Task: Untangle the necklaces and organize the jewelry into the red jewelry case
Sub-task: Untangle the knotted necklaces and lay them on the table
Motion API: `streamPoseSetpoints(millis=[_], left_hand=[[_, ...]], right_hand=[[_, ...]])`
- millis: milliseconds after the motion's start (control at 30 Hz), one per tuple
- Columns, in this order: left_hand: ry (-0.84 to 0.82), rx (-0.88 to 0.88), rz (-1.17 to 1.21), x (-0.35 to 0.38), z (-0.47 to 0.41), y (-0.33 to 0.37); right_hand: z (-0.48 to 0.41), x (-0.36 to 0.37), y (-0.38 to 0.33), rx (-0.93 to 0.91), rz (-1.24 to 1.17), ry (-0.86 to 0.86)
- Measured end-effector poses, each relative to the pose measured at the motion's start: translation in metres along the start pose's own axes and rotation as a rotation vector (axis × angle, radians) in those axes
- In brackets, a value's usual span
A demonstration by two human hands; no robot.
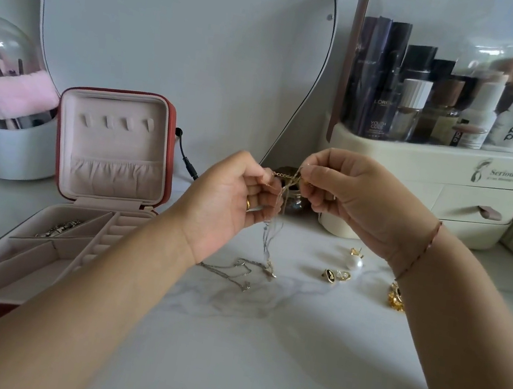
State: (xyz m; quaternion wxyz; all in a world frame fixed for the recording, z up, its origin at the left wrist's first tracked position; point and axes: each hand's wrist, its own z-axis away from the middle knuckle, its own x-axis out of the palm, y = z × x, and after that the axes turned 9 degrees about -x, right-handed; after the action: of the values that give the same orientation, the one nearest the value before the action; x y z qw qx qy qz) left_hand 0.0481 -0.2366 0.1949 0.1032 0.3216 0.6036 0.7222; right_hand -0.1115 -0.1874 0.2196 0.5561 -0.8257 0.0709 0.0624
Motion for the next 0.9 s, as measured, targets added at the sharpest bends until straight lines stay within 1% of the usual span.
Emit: streamPoseSetpoints(millis=[100, 200, 267, 333, 433, 600, 700, 900], left_hand=[[-0.042, -0.018, 0.029, 0.0, 0.001, -0.001], [-0.036, -0.001, 0.008, 0.001, 0.0, -0.001], [0.001, 0.05, -0.014, 0.001, -0.001, -0.001], [0.052, 0.093, 0.002, 0.002, -0.002, -0.001], [0.028, 0.088, 0.014, 0.003, 0.0, -0.002], [-0.031, 0.043, -0.085, 0.004, 0.005, -0.003], [-0.021, 0.053, -0.144, 0.005, 0.007, -0.003], [0.036, 0.134, -0.246, 0.006, 0.007, -0.005]], right_hand=[[-0.001, 0.003, 0.001, -0.025, 0.032, 0.055], [-0.003, 0.002, 0.001, -0.087, 0.068, 0.155], [-0.003, -0.002, 0.001, -0.132, 0.018, 0.208], [-0.003, -0.006, -0.001, -0.161, -0.058, 0.222], [-0.003, -0.007, -0.001, -0.174, -0.12, 0.199], [-0.002, -0.006, -0.002, -0.195, -0.21, 0.131], [-0.002, -0.005, -0.002, -0.214, -0.207, 0.08], [-0.001, -0.004, -0.003, -0.222, -0.174, -0.005]])
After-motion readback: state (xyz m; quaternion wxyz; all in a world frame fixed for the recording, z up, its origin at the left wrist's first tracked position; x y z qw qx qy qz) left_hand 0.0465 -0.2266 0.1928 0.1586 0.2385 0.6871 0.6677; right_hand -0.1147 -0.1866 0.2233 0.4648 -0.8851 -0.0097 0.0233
